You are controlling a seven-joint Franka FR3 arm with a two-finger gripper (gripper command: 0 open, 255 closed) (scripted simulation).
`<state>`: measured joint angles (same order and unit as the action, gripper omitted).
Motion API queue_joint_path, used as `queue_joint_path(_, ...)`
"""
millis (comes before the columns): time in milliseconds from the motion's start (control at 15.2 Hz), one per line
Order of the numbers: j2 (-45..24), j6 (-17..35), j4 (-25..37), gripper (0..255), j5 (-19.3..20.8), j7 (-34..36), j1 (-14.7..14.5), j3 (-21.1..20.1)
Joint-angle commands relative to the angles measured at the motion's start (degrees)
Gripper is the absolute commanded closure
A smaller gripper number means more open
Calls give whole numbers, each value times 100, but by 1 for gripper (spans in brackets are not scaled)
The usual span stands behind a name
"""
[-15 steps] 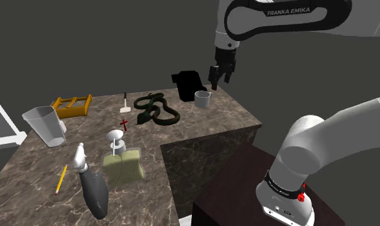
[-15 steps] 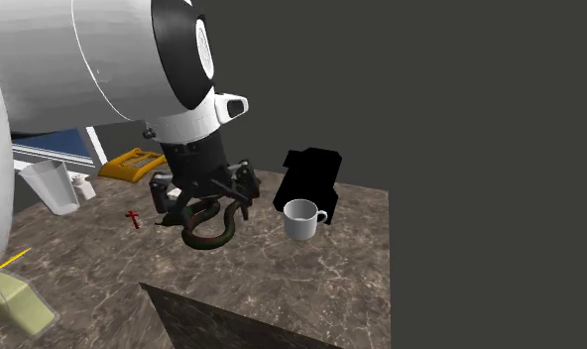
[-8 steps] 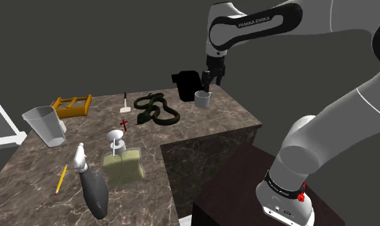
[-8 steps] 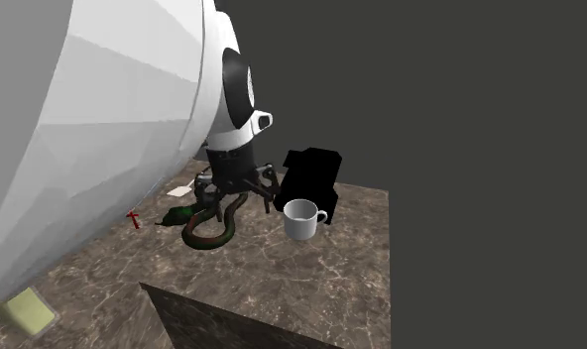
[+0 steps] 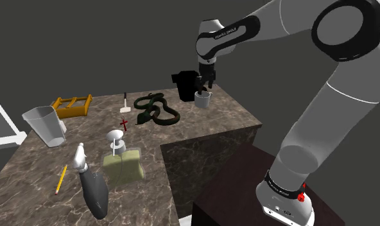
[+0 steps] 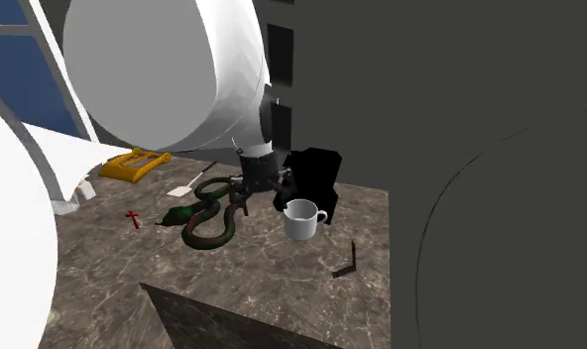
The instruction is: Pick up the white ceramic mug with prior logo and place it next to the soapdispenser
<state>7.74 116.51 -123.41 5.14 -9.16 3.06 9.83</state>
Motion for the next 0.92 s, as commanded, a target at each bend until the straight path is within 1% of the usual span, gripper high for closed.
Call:
queue_joint_path(0,-416,116,280,0,-76,-184,38,83)
queue_joint_path(264,-1320,297,942,0,-288,-530,135,190)
queue_joint_path(528,-2245,359,1736,0,-522,-854,289,222)
queue_joint_path(594,-2276,359,1765,0,-528,-863,299,218)
queue_joint_path(858,-2403,631,1617,0,-556,-881,316,210)
